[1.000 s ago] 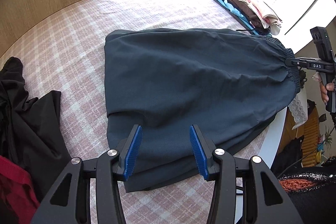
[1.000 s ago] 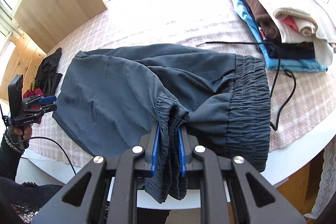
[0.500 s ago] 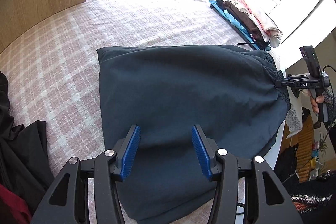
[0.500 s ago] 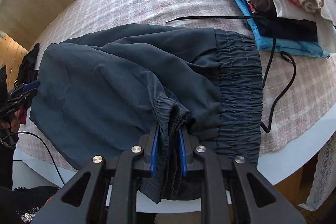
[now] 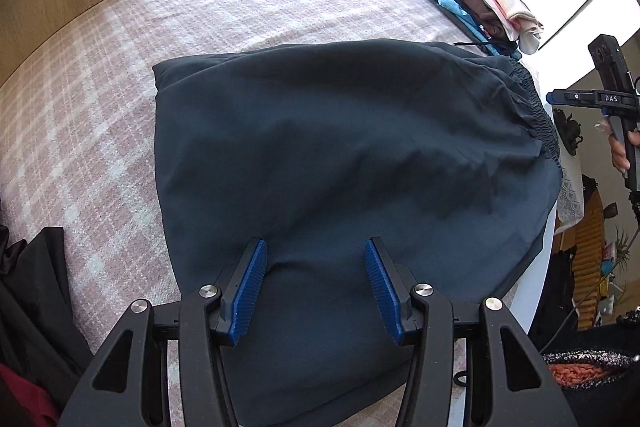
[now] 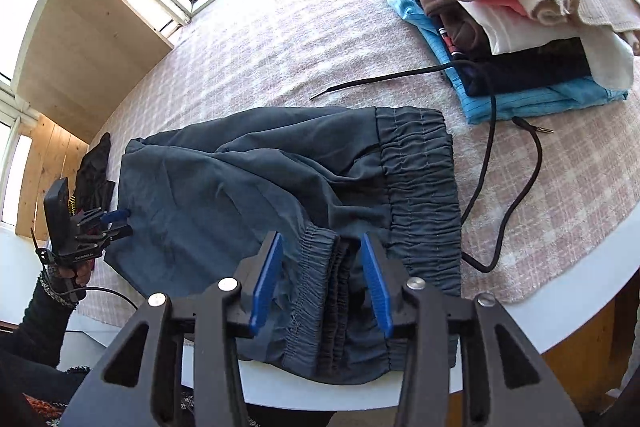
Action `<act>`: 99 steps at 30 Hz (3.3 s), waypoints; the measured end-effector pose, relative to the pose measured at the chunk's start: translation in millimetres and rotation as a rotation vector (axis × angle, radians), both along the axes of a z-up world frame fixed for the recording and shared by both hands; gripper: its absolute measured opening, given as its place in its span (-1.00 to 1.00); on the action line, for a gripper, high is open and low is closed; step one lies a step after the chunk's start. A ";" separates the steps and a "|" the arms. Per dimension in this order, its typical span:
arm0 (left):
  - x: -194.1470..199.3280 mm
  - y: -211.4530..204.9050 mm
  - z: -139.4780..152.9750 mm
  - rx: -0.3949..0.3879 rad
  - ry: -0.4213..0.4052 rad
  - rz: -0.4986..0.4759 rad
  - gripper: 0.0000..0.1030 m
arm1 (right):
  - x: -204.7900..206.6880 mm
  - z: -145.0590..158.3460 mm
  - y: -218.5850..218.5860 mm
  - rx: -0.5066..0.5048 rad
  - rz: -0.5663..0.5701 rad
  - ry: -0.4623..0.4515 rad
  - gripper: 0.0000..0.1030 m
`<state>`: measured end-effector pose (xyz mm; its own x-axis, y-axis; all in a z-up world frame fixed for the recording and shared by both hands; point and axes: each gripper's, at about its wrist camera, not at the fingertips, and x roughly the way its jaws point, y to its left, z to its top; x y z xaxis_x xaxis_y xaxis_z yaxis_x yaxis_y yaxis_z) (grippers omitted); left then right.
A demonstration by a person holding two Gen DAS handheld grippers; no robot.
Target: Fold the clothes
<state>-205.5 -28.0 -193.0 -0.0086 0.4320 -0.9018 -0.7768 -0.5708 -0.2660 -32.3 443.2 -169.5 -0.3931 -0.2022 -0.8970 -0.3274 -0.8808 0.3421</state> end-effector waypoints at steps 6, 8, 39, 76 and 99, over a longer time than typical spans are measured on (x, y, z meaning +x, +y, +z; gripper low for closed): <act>4.6 7.4 -2.7 -0.028 0.005 -0.022 -0.04 | -19.2 -20.7 -11.6 0.051 0.136 -0.025 -0.22; 4.4 7.1 -3.2 -0.033 0.003 -0.023 -0.04 | -25.6 -27.7 -15.5 0.068 0.181 -0.034 -0.22; 9.0 23.6 -11.8 -0.079 0.021 -0.043 0.19 | -22.2 -58.9 -15.9 -0.028 0.371 -0.041 -0.21; -59.9 -48.2 -0.9 0.050 -0.203 0.252 0.43 | -30.8 18.6 -117.1 0.555 0.380 -0.030 -0.18; 41.8 -110.4 2.8 0.029 0.173 -0.099 0.11 | -211.3 61.5 -294.9 0.330 0.731 0.045 -0.20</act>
<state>-163.7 -138.4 -190.2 -0.1183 0.4645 -0.8776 -0.8642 -0.4834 -0.1394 -243.5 148.3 -108.0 -0.3011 -0.1496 -0.9418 0.3789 -0.9251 0.0259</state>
